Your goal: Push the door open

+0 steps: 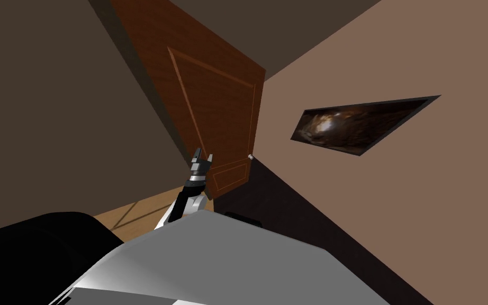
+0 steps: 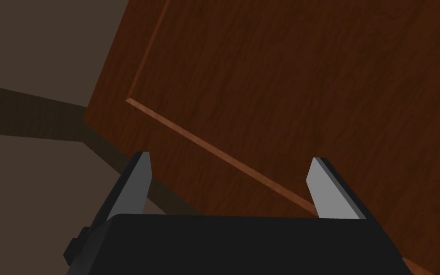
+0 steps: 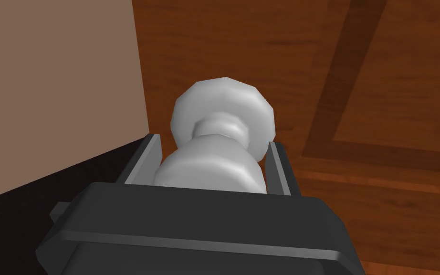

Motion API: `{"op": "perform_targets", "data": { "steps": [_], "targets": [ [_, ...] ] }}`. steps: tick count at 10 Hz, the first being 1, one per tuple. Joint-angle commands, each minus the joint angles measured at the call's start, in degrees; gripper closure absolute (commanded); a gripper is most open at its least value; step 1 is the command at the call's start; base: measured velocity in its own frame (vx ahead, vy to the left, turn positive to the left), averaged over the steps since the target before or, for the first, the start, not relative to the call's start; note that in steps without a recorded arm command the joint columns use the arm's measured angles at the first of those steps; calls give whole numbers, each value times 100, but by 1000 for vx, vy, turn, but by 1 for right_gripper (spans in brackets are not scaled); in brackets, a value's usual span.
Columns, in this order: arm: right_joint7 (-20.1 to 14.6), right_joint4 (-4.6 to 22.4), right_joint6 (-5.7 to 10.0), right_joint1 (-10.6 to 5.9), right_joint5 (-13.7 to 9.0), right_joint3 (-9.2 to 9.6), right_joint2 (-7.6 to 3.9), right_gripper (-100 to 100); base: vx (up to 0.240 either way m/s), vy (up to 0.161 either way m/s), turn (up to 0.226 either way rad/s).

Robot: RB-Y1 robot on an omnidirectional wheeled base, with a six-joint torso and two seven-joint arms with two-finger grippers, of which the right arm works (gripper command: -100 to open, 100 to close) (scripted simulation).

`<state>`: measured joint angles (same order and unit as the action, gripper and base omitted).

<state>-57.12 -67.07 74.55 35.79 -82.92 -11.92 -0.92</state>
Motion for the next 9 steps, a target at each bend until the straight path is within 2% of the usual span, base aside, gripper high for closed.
{"op": "perform_targets", "data": {
  "steps": [1, 4, 6, 7, 8, 9],
  "targets": [
    [5, -8, 90, 13, -96, -75, -24, 100, 61, -194, -40],
    [-6, 16, 170, 50, -293, -168, 112, 100, 57, -196, -35],
    [-14, 33, 228, 77, -435, -235, 330, 100, 90, -186, -41],
    [0, -25, 202, 116, -382, -201, 280, 100, 24, -80, -19],
    [-10, 5, 262, 139, -509, -255, 112, 100, 25, -113, -64],
    [-13, 12, 273, 140, -537, -265, 83, 100, 32, -154, -41]
  ]
}}
